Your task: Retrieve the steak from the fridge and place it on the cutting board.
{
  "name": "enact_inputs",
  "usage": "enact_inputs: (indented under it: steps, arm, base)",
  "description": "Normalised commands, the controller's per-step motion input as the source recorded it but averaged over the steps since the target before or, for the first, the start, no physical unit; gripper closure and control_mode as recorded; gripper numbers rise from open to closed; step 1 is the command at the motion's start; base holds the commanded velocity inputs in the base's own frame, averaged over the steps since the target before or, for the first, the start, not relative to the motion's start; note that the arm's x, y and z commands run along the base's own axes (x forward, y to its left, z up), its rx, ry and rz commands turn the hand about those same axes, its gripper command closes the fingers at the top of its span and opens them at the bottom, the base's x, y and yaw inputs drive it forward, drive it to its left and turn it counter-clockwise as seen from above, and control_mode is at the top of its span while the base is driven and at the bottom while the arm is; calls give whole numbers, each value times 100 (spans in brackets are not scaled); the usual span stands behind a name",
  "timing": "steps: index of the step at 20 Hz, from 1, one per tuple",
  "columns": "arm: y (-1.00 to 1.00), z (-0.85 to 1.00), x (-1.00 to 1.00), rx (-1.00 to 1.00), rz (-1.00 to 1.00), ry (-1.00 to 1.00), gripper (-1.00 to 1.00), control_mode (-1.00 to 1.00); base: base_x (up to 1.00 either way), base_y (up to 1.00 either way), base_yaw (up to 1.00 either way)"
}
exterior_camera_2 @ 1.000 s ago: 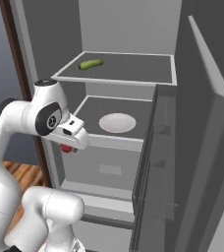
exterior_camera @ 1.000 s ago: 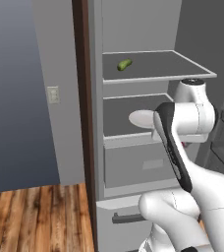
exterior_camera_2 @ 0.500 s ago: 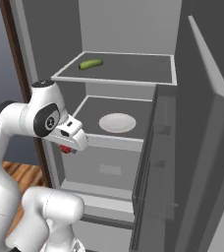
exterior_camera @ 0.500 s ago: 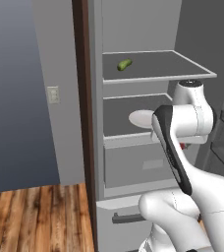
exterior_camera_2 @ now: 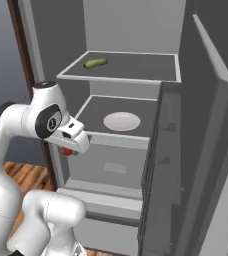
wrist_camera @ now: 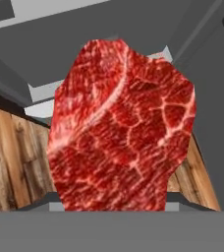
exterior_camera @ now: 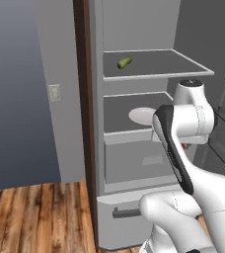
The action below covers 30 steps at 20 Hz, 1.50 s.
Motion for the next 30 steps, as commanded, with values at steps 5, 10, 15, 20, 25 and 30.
enact_inputs:
  steps: [5,10,15,20,25,30]
  arm:
    - [0,0,0,0,0,0,100,100]
    - [0,0,0,0,0,0,100,100]
    - [0,0,0,0,0,0,100,100]
    - [0,0,0,0,0,0,100,100]
    - [0,0,0,0,0,0,100,100]
    - [0,0,0,0,0,0,100,100]
  base:
    - [-73,38,-3]
    - [-78,35,-1]
    - [-73,39,-2]
    - [-75,37,0]
    - [-63,38,0]
    - [-77,19,-1]
